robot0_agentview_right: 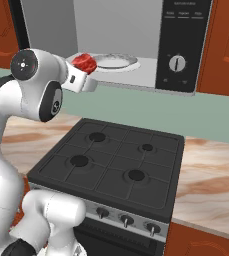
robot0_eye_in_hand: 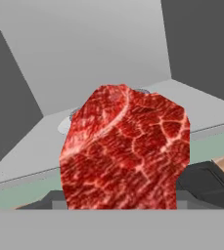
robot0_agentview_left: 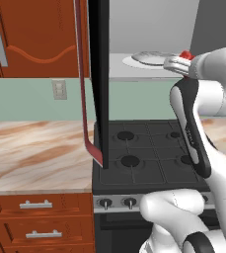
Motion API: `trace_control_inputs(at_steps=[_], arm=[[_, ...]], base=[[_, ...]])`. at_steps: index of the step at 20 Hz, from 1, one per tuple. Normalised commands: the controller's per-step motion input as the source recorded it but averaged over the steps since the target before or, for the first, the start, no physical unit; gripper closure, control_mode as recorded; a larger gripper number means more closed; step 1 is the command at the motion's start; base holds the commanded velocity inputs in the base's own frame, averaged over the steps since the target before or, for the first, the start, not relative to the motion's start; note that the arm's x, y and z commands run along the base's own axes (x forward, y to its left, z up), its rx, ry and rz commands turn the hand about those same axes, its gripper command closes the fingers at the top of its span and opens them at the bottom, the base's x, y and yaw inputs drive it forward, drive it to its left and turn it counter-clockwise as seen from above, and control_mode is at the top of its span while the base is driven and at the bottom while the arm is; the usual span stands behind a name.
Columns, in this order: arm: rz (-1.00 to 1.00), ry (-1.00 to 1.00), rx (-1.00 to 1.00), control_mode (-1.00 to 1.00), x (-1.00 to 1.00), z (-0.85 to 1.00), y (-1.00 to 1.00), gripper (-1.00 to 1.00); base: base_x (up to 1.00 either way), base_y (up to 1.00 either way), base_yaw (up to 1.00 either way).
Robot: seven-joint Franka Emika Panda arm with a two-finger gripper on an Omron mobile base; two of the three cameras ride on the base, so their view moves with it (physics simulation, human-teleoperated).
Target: Transport the steak from the fridge to the microwave and turn on the microwave.
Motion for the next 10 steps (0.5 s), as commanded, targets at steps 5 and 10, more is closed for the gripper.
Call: trace_control_inputs(at_steps=[5, 10], arm=[[0.00, -0.02, 0.00, -1.00, 0.47, 0.06, -0.13, 1.00], [0.00, -0.02, 0.00, -1.00, 0.48, 0.04, -0.08, 1.00]], base=[[0.00, 0.00, 0.00], [0.00, 0.00, 0.00]])
